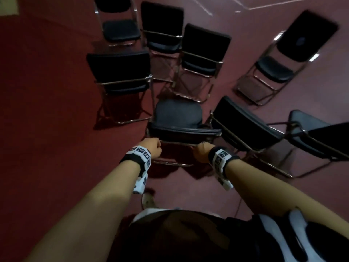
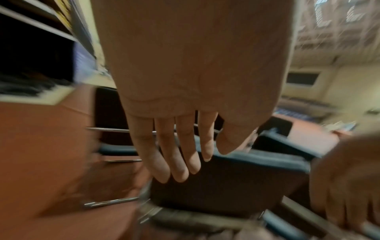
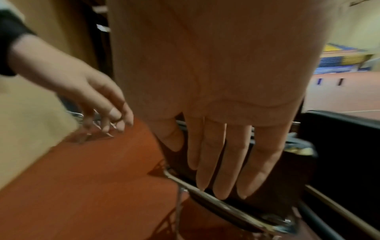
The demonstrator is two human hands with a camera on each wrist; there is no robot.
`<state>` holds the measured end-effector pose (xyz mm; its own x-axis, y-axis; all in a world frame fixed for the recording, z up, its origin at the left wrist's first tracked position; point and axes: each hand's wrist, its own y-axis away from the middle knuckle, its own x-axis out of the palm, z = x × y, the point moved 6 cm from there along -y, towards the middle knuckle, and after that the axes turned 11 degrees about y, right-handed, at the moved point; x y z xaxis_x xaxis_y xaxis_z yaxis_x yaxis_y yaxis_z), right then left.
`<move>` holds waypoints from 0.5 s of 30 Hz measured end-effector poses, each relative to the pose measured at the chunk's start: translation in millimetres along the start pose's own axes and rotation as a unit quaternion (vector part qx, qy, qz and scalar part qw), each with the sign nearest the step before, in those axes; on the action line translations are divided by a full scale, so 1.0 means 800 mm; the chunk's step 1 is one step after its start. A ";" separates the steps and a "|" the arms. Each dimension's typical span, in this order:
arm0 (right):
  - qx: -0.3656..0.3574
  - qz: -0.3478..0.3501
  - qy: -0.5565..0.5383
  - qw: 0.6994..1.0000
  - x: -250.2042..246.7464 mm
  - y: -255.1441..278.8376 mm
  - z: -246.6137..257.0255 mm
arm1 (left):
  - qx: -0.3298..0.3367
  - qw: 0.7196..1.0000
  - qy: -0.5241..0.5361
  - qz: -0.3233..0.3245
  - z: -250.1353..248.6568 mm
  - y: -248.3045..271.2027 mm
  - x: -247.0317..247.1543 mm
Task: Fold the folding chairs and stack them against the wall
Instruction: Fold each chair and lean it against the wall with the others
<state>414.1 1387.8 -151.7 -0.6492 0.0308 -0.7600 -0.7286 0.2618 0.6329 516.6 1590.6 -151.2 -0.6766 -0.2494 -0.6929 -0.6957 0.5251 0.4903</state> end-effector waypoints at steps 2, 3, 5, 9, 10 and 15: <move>0.018 0.014 -0.009 1.000 -0.017 -0.008 -0.003 | 0.026 1.000 -0.005 0.000 -0.011 -0.031 -0.025; 0.024 0.023 -0.020 0.999 -0.024 -0.014 -0.008 | 0.042 0.999 -0.004 0.007 -0.021 -0.044 -0.035; 0.037 0.039 -0.052 0.997 -0.032 -0.025 -0.026 | 0.087 0.996 -0.002 0.023 -0.051 -0.063 -0.046; 0.073 0.021 -0.071 0.995 -0.042 -0.043 -0.074 | 0.143 0.987 -0.015 0.070 -0.102 -0.102 -0.042; 0.081 0.017 -0.071 0.994 -0.043 -0.046 -0.087 | 0.150 0.985 -0.021 0.078 -0.114 -0.111 -0.039; 0.103 0.017 -0.077 0.992 -0.047 -0.055 -0.172 | 0.159 0.982 -0.030 0.097 -0.182 -0.148 -0.024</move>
<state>440.5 1242.5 -130.4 -0.6197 0.1865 -0.7624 -0.6363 0.4491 0.6272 577.1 1414.5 -119.1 -0.7673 -0.0755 -0.6369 -0.4376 0.7876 0.4338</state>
